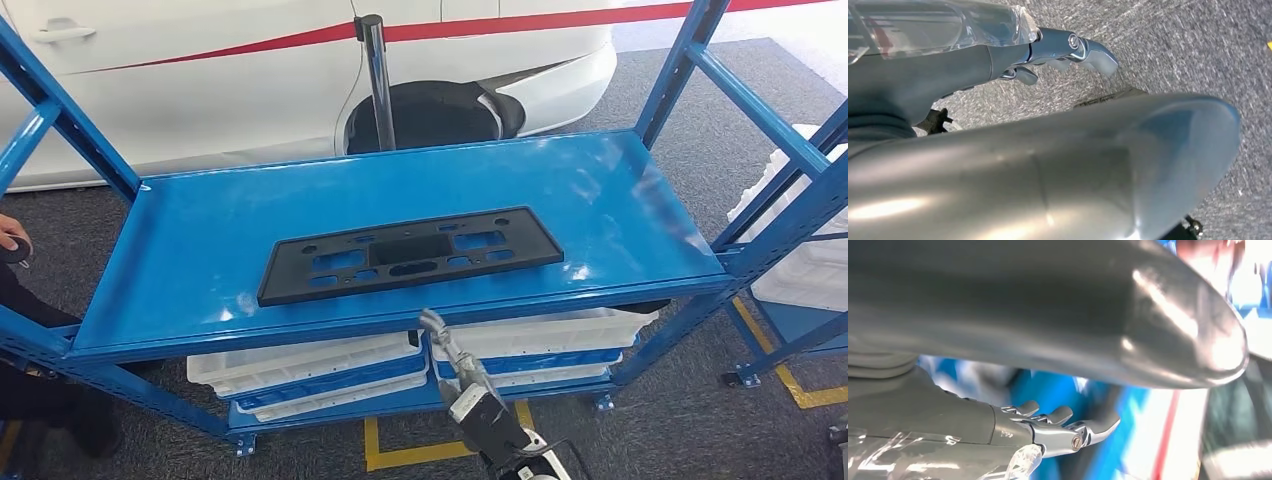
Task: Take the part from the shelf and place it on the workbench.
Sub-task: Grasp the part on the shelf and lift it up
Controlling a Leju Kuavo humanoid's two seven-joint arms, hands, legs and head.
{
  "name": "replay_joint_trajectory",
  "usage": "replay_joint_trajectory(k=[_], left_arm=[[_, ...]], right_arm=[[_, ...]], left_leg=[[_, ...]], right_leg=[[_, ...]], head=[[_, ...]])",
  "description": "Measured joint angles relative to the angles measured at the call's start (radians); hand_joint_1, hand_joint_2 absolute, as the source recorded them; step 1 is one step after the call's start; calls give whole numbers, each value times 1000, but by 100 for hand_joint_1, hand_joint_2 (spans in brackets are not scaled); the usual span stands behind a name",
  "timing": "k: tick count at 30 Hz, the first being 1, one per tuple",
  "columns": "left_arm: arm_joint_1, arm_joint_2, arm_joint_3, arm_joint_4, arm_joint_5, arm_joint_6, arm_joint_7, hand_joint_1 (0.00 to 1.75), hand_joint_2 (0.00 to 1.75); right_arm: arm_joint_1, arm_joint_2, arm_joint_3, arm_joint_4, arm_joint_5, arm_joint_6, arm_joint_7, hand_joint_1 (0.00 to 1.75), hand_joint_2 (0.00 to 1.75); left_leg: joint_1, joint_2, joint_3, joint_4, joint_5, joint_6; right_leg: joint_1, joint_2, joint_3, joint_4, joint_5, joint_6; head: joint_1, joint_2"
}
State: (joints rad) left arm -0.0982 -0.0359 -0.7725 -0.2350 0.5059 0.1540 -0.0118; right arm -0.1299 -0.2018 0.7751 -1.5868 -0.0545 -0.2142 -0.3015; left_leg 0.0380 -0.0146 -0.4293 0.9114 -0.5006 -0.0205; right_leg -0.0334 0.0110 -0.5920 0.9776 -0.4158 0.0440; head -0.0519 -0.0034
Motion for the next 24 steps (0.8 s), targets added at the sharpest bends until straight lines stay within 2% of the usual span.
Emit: replay_joint_trajectory(k=[4, 12, 16, 21, 24], left_arm=[[0, 0, 0, 0, 3, 5, 0, 0, 0], [-1, 0, 0, 0, 4, 12, -2, 0, 0], [0, 0, -1, 0, 1, 13, -1, 0, 0], [-1, 0, -8, 0, -6, 12, 0, 0, 0], [-1, 0, -13, 0, -17, 8, 1, 0, 0]], right_arm=[[13, 1, -27, -69, 66, -94, 18, 0, 175], [32, 22, -73, -161, 115, -286, 0, 0, 175], [40, 46, -99, -206, 299, -399, -29, 0, 175], [56, 88, -140, -259, 498, -403, -24, 0, 175], [50, 102, -150, -270, 664, -403, 31, 0, 175]], left_leg=[[0, 0, 0, 0, 0, 0], [0, 0, 0, 0, 0, 0], [0, 0, 0, 0, 0, 0], [0, 0, 0, 0, 0, 0], [0, 0, -1, 0, 0, 0]], right_leg=[[0, 0, 0, 0, 0, 0], [0, 0, 0, 0, 0, 0], [0, 0, 0, 0, 0, 0], [0, 0, 0, 0, 0, 0], [0, 0, 0, 0, 0, 0]], head=[[0, 0], [0, 0], [0, 0], [0, 0], [0, 0]])
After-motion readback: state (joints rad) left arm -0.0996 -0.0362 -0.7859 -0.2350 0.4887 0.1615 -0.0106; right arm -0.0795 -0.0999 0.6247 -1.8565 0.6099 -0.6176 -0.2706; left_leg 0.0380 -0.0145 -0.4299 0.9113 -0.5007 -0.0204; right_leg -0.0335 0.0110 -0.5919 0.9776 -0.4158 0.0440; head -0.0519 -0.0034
